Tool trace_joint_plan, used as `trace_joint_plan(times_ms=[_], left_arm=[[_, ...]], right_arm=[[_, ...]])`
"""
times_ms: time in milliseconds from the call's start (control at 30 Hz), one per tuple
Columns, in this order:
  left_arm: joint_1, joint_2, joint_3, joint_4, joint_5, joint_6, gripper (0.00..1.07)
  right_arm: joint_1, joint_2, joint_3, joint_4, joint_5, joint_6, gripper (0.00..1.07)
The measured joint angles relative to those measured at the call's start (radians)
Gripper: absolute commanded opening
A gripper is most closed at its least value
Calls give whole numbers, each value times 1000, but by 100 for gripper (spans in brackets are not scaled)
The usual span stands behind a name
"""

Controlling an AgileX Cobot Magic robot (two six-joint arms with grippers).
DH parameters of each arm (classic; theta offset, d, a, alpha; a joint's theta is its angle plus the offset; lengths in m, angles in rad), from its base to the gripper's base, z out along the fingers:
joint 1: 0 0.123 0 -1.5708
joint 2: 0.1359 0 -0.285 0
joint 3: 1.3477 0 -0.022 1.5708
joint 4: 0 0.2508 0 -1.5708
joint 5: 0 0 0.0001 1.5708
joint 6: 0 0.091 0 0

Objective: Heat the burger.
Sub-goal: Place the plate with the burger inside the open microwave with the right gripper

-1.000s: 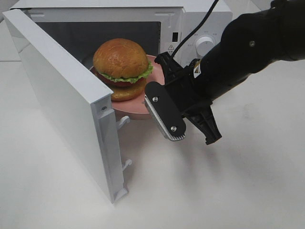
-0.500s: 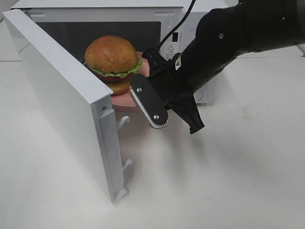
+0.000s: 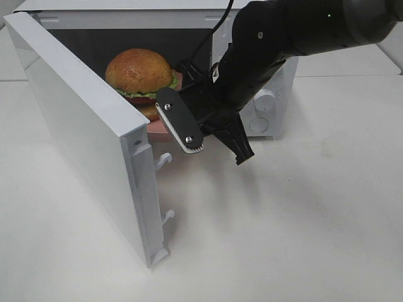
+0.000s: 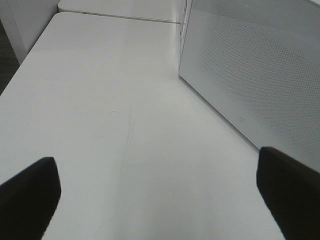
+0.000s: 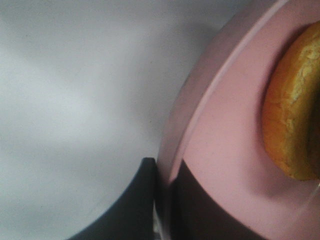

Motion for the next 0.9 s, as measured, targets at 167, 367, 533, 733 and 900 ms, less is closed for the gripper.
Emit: trace_joint_plan(times_ms=[167, 367, 533, 733, 900], left_arm=[[0, 0, 0, 0, 0, 0, 100], [0, 0, 0, 0, 0, 0, 100], [0, 0, 0, 0, 0, 0, 100], [0, 0, 0, 0, 0, 0, 100], [0, 0, 0, 0, 0, 0, 100]], right_arm=[[0, 36, -61, -28, 15, 50, 0], [0, 79, -136, -45, 49, 93, 0], [0, 110, -186, -49, 63, 104, 0], [0, 163, -261, -77, 84, 151, 0], [0, 201, -318, -123, 96, 209, 0]])
